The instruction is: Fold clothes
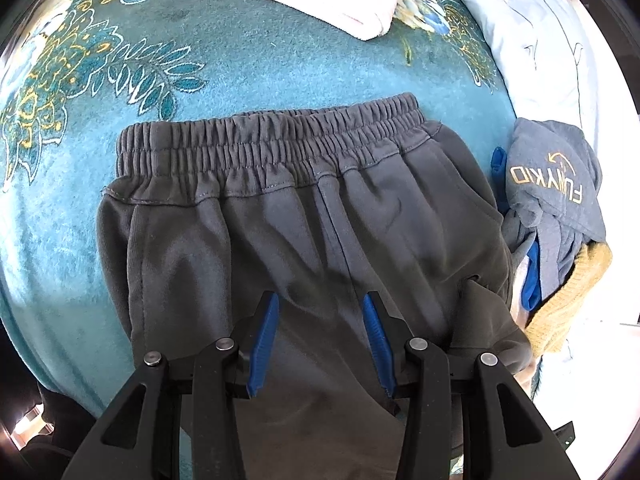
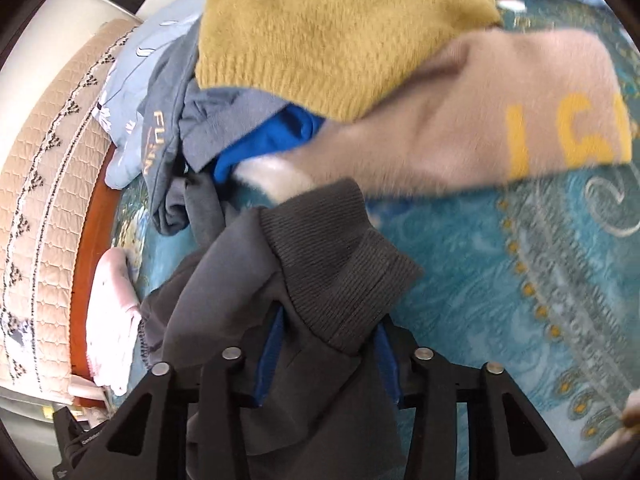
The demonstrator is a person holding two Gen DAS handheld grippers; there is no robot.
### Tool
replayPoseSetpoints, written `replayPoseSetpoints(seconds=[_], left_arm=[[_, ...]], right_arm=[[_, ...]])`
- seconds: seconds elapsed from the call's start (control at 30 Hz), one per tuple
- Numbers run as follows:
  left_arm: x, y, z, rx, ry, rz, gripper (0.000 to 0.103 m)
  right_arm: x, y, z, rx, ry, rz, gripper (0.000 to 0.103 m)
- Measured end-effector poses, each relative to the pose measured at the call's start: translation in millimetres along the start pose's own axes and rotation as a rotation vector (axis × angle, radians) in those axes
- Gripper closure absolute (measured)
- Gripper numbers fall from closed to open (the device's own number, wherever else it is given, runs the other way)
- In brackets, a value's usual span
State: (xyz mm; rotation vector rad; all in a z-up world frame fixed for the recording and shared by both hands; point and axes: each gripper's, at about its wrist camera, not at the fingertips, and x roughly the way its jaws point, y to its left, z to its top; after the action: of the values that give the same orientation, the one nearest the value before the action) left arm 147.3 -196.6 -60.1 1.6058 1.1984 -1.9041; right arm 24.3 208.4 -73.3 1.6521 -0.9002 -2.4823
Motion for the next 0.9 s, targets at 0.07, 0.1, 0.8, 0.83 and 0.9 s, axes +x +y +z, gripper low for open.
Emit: replayPoseSetpoints(seconds=[0.07, 0.1, 0.8, 0.83, 0.9], left_arm=[[-0.2, 0.7, -1.5, 0.004, 0.001, 0.005, 0.058], [1.2, 0.1, -0.9, 0.003, 0.003, 0.008, 0.058], [15.6, -24.6, 11.9, 0.053, 0.005, 0.032, 0.058], [15.1, -24.3, 11.9, 0.052, 0.002, 0.028, 0.058], [14.3, -24.9, 12.5, 0.055, -0.004, 0.023, 0.058]], right_arm=[[-10.4, 3.6, 8.3, -0.023, -0.011, 0.002, 0.074], [-16.7, 4.5, 9.5, -0.038, -0.02, 0.007, 0.076], [-197.1, -193.3, 37.1, 0.044, -0.337, -0.425, 0.078], [-185.6, -204.0, 35.9, 0.063, -0.3, -0.446, 0.078], [-167.0, -220.9, 33.0, 0.104, -0.244, -0.476, 0.078]])
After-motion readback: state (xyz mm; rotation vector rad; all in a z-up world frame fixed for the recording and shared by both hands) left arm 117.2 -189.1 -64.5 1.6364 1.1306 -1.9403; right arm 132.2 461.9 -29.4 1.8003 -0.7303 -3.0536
